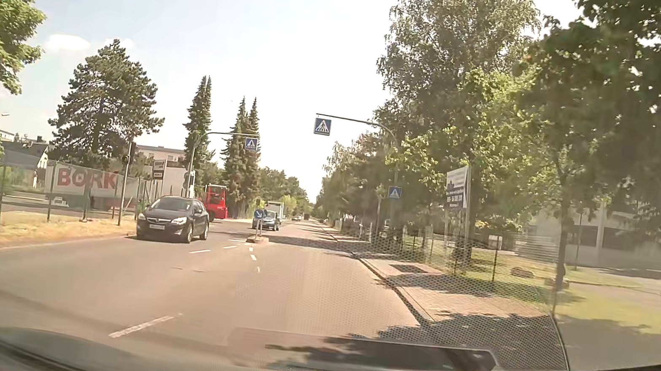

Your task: Follow the waypoints while adhering to traffic rules and regulations

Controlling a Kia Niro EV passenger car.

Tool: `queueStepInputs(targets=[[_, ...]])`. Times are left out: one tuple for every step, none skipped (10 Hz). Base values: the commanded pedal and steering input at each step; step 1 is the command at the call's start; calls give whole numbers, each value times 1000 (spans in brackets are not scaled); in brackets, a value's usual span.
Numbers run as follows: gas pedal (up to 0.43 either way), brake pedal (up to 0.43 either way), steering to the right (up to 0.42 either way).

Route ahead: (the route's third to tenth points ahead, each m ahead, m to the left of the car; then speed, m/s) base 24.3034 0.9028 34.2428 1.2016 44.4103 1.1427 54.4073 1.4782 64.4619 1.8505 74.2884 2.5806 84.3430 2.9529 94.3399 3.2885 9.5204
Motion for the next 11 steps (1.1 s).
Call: queueStepInputs(targets=[[138, 0, -5], [138, 0, -5], [138, 0, -5], [130, 0, -5], [130, 0, -5], [130, 0, -6], [130, 0, -6], [130, 0, -6], [130, 0, -7], [130, 0, -7], [130, 0, -9]])
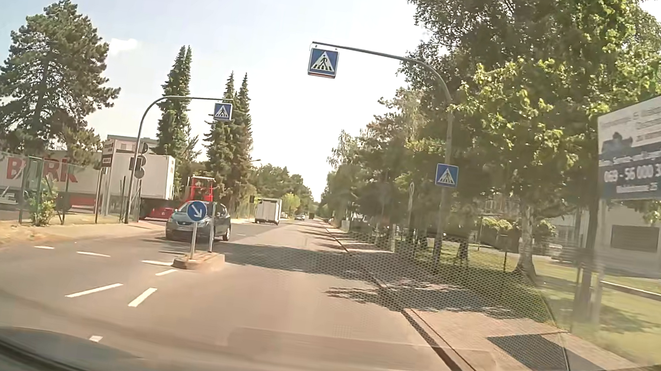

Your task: Follow the waypoints while adhering to traffic rules and regulations

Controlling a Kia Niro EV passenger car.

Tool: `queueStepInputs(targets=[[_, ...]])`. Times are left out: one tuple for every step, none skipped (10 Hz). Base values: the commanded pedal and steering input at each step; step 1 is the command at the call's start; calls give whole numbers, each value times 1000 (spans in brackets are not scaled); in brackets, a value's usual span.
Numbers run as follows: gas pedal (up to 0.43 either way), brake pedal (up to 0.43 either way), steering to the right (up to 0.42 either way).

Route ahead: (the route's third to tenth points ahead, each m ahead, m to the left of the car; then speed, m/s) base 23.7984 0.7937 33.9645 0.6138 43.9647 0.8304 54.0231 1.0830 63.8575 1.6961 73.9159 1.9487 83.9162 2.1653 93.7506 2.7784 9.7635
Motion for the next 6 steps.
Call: queueStepInputs(targets=[[130, 0, -10], [130, 0, -11], [130, 0, -11], [130, 0, -10], [130, 0, -11], [118, 0, -11]])
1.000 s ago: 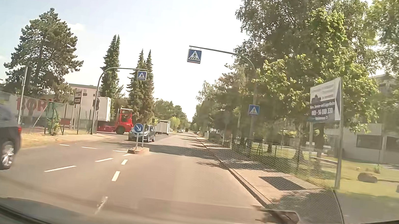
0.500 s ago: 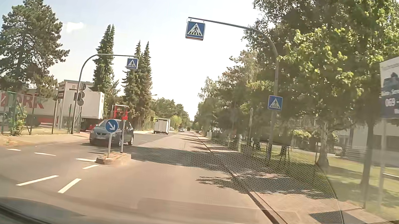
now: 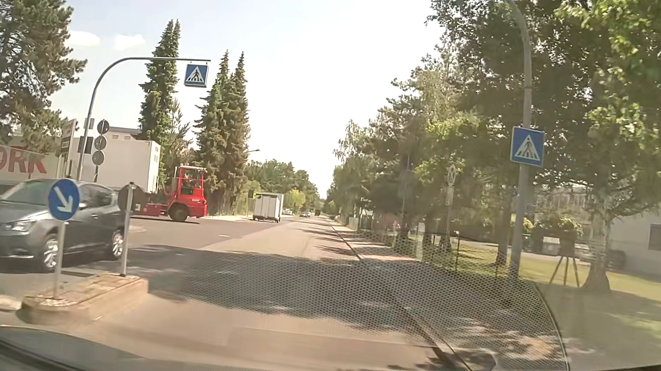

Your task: Follow the waypoints while adhering to traffic rules and regulations

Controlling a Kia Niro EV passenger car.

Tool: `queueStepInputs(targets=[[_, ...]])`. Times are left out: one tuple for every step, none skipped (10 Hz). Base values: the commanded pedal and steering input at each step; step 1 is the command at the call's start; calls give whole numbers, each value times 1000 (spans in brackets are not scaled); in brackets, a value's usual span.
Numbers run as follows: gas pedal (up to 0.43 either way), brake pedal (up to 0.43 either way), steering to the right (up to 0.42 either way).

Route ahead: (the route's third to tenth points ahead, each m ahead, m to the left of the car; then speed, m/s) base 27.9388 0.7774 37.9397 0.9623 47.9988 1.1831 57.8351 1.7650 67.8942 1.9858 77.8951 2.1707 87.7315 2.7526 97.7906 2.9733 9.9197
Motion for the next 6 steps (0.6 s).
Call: queueStepInputs(targets=[[118, 0, -10], [118, 0, -10], [118, 0, -9], [118, 0, -6], [118, 0, -4], [110, 0, -4]])
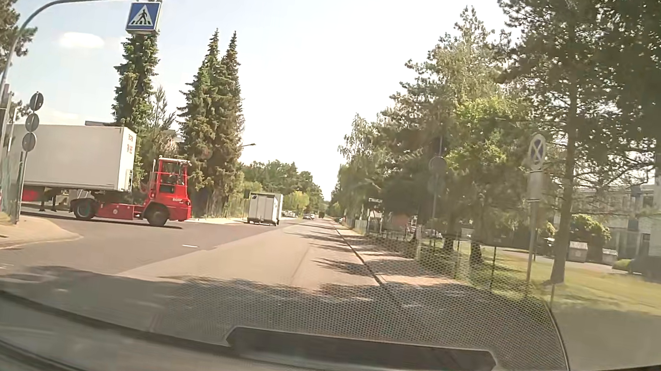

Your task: Follow the waypoints while adhering to traffic rules and regulations

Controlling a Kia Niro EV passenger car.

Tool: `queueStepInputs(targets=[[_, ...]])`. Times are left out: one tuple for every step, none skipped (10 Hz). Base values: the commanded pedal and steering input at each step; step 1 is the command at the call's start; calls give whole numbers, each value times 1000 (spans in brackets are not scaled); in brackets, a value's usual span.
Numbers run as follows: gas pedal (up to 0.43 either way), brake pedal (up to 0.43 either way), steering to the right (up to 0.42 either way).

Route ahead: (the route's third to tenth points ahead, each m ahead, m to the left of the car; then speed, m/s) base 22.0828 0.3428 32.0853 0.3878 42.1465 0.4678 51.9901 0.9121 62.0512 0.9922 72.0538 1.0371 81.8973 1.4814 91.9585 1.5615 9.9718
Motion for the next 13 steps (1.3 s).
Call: queueStepInputs(targets=[[110, 0, -4], [110, 0, -3], [110, 0, -1], [110, 0, -1], [110, 0, -1], [110, 0, -1], [110, 0, -1], [110, 0, -4], [110, 0, -7], [110, 0, -12], [110, 0, -12], [110, 0, -12], [110, 0, -12]])
